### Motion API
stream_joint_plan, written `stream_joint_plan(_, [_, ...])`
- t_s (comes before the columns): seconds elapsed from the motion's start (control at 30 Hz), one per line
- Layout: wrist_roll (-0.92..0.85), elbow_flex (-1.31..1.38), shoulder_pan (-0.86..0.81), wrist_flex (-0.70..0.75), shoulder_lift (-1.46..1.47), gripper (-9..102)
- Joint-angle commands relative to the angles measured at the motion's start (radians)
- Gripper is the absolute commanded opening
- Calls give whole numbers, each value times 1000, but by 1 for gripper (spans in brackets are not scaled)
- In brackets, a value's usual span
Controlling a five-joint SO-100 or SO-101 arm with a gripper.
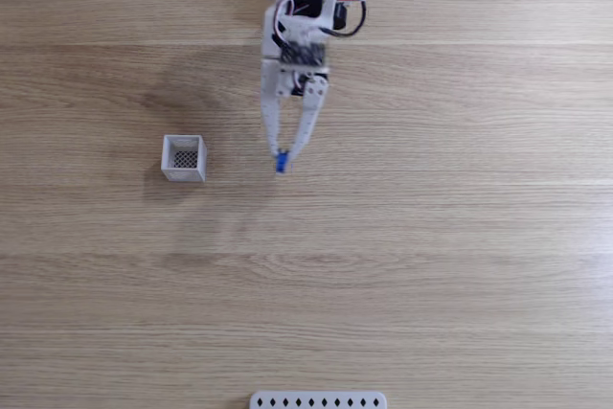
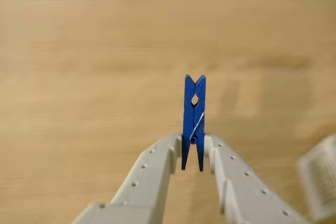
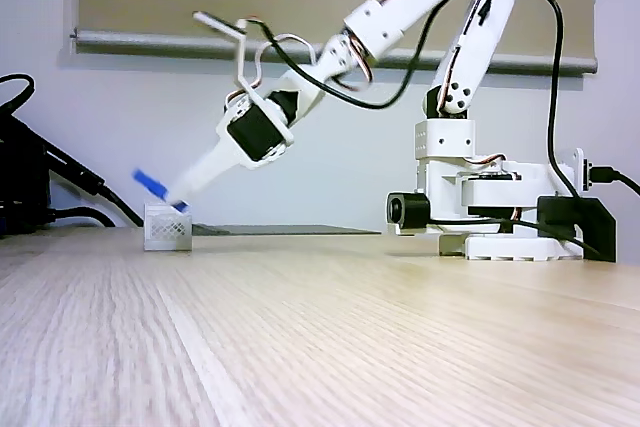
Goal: Grasp a peg and put it in the crate.
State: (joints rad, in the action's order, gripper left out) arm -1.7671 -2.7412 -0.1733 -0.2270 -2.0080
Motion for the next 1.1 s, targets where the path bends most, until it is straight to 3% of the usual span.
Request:
stream_joint_plan(0.0, [8, 58, -95, -202, 64, -1])
stream_joint_plan(0.4, [80, 344, -357, -278, 426, -1])
stream_joint_plan(0.73, [107, 353, -379, -261, 426, -1])
stream_joint_plan(1.07, [95, 189, -374, -261, 304, -1])
